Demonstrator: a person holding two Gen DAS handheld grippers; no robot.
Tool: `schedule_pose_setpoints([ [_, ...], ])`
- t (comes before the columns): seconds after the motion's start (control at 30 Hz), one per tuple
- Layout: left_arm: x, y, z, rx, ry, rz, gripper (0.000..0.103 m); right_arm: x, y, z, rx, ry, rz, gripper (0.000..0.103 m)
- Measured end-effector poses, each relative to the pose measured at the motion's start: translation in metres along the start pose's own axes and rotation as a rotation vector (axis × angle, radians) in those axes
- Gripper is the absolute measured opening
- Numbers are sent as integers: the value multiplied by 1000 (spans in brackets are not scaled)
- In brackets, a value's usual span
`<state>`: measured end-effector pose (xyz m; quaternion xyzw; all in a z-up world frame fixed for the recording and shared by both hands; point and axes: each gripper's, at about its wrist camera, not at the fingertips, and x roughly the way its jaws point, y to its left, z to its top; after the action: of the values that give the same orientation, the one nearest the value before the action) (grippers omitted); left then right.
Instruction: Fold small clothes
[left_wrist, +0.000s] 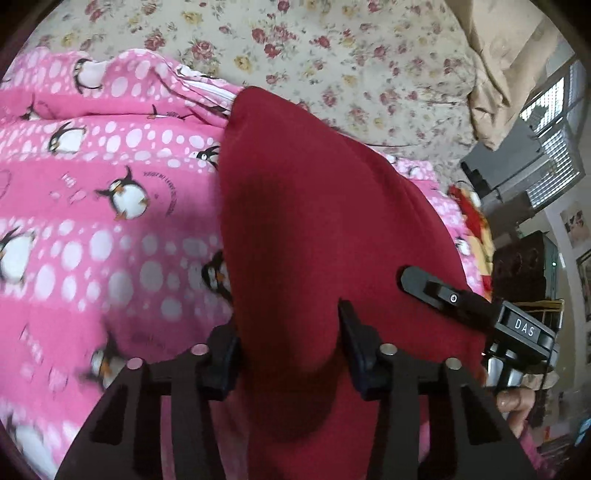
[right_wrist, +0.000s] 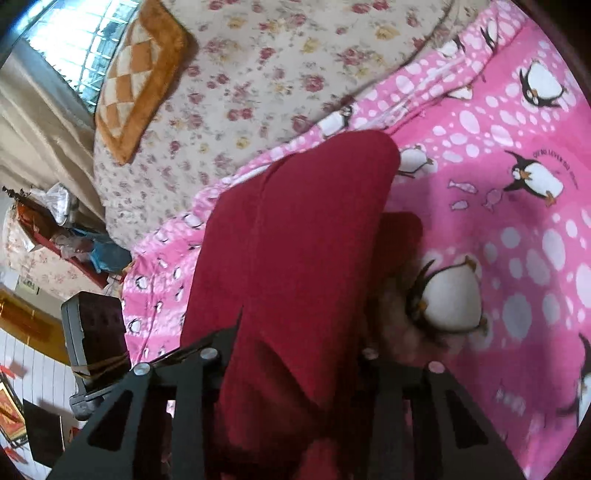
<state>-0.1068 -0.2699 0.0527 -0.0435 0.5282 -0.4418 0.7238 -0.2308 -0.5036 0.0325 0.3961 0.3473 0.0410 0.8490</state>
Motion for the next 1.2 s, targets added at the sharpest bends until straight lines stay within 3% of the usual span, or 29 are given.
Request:
schedule_pose_setpoints([
  [0.13,-46,-1,-23,-32,7,10,24,-14,35,-17,-34,45,42,37],
  [0.27,-75,12,-64,-52,-1,100,24,-5,54,-51,-49,120,76,40],
  [0.37,-72,34,-91,-108,23,149,30,18,53,-75,-59,213,10,48],
  [0.4,-72,41,-96,-123,15,145,33,24,53,-83,-86,226,-70,52],
  [0.47,-77,45,-103,-150,-19,155,46,16,62,-93,-177,193,-158,58],
  [0.6,-82,32,-105,-117,-58,237,48,-22,77,-98,-254,123,-243,58],
  [0.7,-86,18,-109,-57,-109,323,48,-54,92,-102,-287,67,-236,58],
  [0.87,-87,7,-117,-2,-171,415,48,-76,122,-115,-373,25,-137,58],
  [0.97,-87,2,-121,31,-201,447,48,-62,138,-130,-443,41,-107,58],
  [1.07,-84,-2,-123,55,-216,463,48,-37,136,-142,-484,80,-165,54],
  [1.2,-84,-1,-123,55,-213,438,48,-13,110,-151,-461,128,-286,35],
])
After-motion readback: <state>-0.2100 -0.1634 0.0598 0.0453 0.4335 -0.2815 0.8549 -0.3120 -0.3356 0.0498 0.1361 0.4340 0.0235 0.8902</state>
